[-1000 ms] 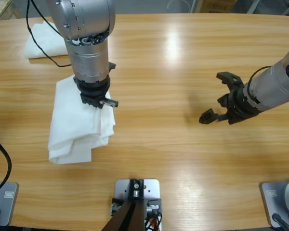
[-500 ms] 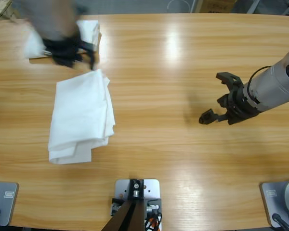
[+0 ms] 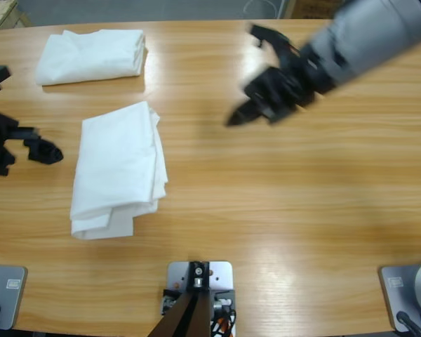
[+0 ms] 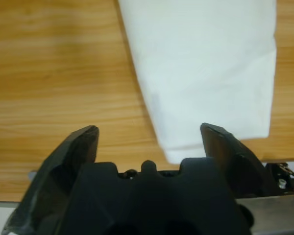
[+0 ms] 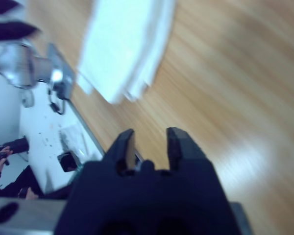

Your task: Fold clothes

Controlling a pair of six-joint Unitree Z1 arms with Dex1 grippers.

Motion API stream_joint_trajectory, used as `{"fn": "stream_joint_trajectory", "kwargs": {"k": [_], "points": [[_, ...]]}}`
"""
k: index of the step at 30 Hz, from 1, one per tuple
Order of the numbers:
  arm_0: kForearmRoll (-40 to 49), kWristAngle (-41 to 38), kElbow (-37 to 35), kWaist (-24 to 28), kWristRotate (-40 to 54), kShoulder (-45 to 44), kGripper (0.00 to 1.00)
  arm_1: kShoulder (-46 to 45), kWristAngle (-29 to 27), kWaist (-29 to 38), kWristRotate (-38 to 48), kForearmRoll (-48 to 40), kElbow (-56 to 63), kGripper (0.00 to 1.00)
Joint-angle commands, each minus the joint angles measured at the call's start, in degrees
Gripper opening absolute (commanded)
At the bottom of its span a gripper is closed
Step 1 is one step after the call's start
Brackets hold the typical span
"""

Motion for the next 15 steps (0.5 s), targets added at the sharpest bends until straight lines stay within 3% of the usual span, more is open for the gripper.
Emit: {"fn": "stream_joint_trajectory", "kwargs": {"k": [1,5,15], "points": [[-2.74,-2.27,10.36,-1.20,-2.04,-9.74,0.000,19.60,3.11,6.76,1.71,3.62,-20.32,0.000],[-9.03,-4.17,13.59,-2.09,-4.13,-9.81,0.000,24.93,2.90,8.04,2.29,5.28,-27.32,0.000],[-25.03,-5.37,24.44,-10.93,-18.70,1.33,0.000,35.79,2.78,9.83,3.35,8.18,-40.54,0.000]]}}
